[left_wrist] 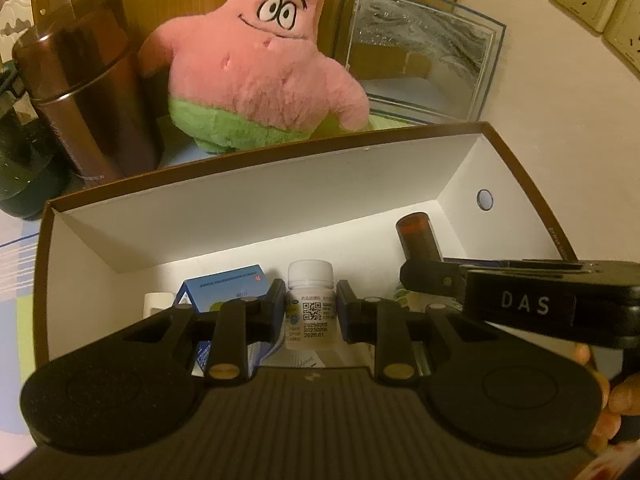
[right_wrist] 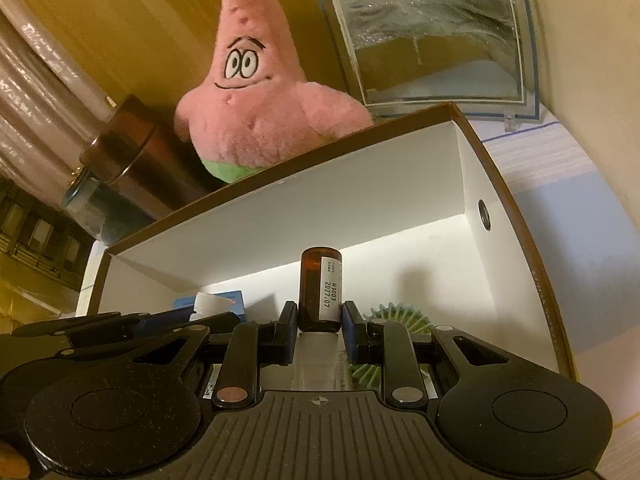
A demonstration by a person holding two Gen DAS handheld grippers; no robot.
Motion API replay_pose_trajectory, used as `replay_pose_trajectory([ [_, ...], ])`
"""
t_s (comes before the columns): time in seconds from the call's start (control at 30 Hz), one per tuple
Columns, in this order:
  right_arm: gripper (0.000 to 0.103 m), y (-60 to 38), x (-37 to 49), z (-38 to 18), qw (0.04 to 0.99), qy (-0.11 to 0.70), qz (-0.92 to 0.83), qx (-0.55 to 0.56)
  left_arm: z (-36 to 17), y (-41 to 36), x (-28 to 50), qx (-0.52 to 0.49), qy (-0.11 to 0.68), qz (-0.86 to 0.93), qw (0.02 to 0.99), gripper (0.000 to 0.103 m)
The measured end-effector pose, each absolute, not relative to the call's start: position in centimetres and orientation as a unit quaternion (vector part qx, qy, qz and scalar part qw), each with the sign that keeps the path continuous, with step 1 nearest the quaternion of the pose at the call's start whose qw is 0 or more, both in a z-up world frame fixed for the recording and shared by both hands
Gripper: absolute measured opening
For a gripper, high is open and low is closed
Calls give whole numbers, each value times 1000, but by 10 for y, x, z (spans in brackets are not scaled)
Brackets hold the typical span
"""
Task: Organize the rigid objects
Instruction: 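Lower both bottles into the brown box and open both tools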
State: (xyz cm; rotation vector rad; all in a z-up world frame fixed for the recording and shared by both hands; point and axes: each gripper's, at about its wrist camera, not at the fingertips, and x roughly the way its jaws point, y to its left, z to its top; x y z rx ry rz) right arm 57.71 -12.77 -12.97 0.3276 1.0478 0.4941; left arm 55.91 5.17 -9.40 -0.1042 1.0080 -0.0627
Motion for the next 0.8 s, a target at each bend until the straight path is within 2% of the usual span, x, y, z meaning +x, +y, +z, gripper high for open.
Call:
replay_pose_trajectory([
  [0.2,24,-128,581,-135,823,498,226,157,-100,52,568,-55,487,-33,871,24],
  [0.27,24,-129,582,-137,822,499,225,159,-101,53,569,-58,487,-32,871,29],
  [0.4,24,-129,584,-138,822,499,223,160,-100,56,572,-61,485,-31,872,30],
  [0.8,24,-125,586,-142,822,503,215,159,-101,63,570,-56,487,-25,871,30],
])
